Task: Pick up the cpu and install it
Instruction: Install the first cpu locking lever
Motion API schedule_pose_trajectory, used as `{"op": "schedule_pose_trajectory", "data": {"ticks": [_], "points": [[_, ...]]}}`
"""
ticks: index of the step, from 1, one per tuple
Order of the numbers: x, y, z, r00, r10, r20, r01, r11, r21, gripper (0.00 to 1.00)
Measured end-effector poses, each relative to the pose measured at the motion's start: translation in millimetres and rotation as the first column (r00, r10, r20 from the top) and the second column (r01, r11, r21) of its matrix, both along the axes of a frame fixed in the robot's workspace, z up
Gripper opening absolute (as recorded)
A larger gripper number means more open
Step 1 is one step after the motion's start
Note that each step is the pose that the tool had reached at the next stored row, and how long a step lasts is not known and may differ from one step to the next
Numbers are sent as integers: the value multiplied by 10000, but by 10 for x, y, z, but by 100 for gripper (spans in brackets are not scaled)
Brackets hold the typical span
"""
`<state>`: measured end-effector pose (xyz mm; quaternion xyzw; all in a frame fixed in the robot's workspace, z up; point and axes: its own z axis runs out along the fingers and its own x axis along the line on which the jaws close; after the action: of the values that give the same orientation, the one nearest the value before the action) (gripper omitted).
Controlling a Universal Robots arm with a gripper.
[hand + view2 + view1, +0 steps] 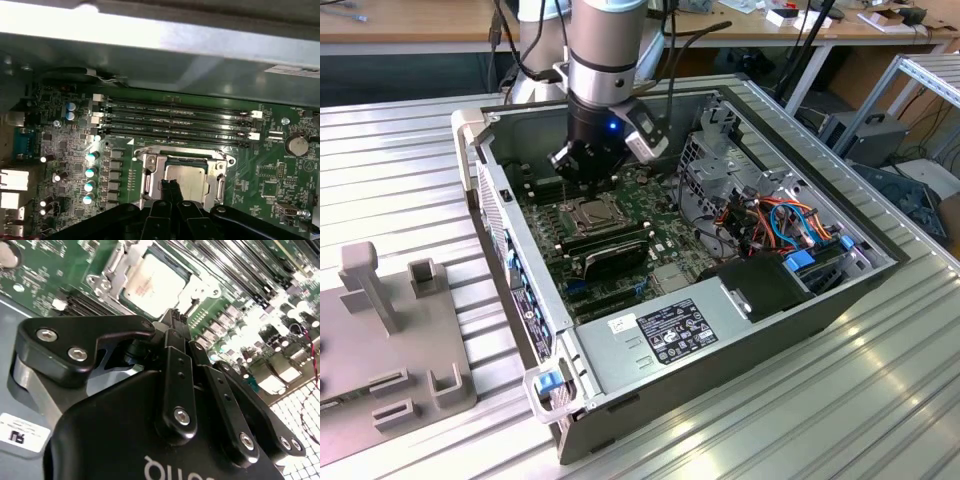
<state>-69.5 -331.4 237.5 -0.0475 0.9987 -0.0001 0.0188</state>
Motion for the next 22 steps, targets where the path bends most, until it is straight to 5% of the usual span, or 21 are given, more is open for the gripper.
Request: {"op": "schedule_pose_trajectory", "data": {"ticks": [4, 5, 6, 7, 8, 11, 15, 18, 20, 22], "points": [[-358, 1, -1, 10000, 36, 58, -36, 10000, 1, 11], [-359, 0, 8, 10000, 37, 55, -37, 10000, -1, 11], [-359, 1, 70, 9999, 33, 99, -37, 9994, 336, 11], [-360, 1, 74, 9999, 29, 116, -36, 9982, 598, 11], [-360, 1, 75, 9999, 29, 125, -38, 9973, 728, 11], [-372, 2, 76, 9999, 24, 153, -38, 9957, 928, 11], [-403, 7, 76, 9998, 23, 186, -43, 9944, 1052, 11], [-410, 8, 76, 9998, 19, 206, -46, 9914, 1307, 11], [-411, 8, 76, 9997, 10, 225, -48, 9856, 1692, 11], [-407, 8, 76, 9997, 10, 226, -49, 9854, 1705, 11]]}}
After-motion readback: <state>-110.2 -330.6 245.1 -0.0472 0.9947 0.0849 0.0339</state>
